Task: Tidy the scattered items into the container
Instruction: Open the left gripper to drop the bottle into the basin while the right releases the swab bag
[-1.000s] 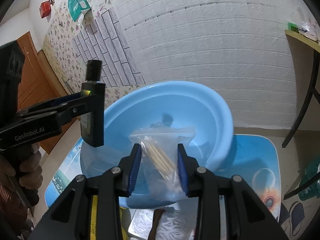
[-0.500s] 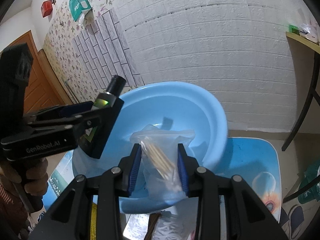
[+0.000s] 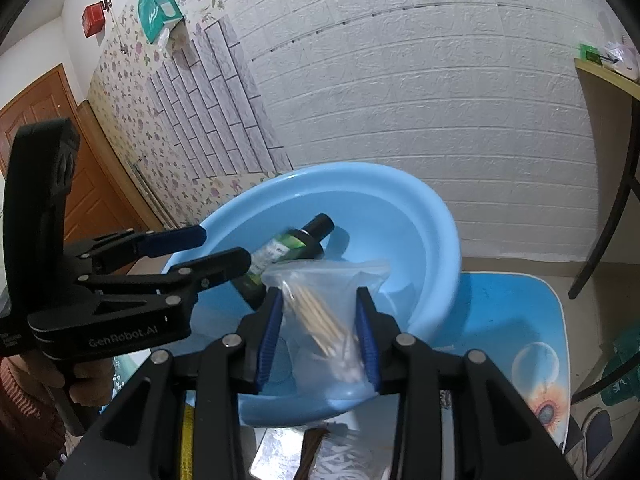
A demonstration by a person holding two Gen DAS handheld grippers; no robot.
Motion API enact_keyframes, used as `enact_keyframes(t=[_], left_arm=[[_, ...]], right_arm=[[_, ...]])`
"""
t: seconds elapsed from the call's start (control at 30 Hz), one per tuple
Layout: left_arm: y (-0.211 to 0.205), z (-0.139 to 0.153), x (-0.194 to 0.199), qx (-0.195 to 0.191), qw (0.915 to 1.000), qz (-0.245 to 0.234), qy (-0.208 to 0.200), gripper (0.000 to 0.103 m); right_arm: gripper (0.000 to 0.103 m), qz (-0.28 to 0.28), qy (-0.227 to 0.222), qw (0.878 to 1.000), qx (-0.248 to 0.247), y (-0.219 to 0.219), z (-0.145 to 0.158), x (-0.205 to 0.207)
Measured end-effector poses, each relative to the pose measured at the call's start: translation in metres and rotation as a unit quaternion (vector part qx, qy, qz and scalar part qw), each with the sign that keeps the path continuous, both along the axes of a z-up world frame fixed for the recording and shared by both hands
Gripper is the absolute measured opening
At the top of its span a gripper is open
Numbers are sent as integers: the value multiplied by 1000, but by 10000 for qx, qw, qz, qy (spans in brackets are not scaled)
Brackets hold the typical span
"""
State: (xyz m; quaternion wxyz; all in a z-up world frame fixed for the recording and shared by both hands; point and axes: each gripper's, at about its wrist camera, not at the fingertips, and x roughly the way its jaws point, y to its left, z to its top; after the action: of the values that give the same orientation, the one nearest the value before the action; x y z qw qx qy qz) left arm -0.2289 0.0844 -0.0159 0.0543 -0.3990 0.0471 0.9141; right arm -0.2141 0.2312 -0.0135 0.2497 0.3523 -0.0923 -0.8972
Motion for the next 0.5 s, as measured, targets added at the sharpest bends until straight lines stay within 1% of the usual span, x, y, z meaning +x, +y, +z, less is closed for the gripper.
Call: enact_keyframes(t=[0.17,0.27,0.3,0.37,0.43,0.5], left_arm=[[-1,-4,6,40,10000,-5,-70,61],[-4,-4,12,87,9999,29,-99,61],[-4,-4,14,106,9999,40,-111,62],[-6,-2,19,134,9998,60,-98,64],[-7,0,25,154,9998,80,-52,71],[-10,3,32,200,9997,118,6,74]], right_arm=[[37,31,-20,10000,57,-4,2,2],[47,80,-25,9999,107,-8,3,6],[49,81,-23,9999,115,-7,3,7],[50,34,-29,9999,120,-6,5,11],[50,-39,2,10000,85,-3,9,17],[50,-69,46,9999,80,0,12,23]])
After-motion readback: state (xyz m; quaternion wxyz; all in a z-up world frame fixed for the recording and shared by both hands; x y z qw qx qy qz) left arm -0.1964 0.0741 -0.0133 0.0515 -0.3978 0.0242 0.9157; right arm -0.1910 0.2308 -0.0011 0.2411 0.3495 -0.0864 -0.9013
